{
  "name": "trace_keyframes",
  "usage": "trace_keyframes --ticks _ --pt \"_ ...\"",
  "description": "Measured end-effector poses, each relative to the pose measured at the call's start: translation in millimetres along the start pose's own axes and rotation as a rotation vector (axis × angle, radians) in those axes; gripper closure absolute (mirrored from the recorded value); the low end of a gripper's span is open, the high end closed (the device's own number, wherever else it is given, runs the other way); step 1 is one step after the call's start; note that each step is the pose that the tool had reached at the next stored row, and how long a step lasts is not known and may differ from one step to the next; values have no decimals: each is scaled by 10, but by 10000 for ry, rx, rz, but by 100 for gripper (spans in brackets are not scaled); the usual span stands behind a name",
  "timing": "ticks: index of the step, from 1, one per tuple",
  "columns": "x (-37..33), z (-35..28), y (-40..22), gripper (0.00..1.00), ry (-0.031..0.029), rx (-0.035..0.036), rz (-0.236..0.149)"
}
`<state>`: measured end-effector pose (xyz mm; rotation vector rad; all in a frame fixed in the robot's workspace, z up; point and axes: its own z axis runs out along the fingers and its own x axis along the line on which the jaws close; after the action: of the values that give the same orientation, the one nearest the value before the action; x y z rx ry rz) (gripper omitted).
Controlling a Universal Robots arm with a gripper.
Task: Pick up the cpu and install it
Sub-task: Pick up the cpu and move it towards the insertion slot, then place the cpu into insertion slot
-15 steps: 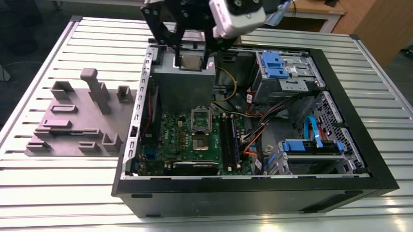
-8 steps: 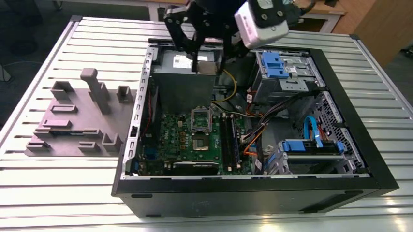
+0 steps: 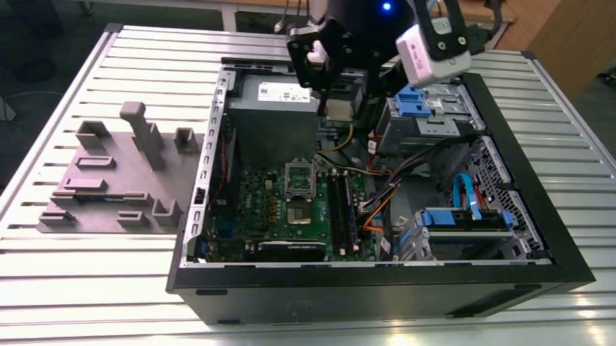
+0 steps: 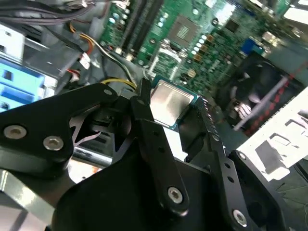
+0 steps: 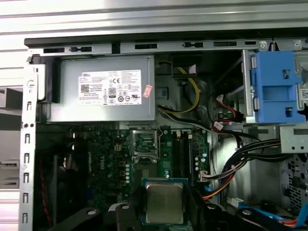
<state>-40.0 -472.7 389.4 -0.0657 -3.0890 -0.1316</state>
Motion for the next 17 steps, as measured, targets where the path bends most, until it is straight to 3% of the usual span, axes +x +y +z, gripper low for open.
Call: trace_keyframes --ticks 3,17 --pt "-111 28 2 53 -1 1 -1" --pt "-113 34 2 53 -16 23 -35"
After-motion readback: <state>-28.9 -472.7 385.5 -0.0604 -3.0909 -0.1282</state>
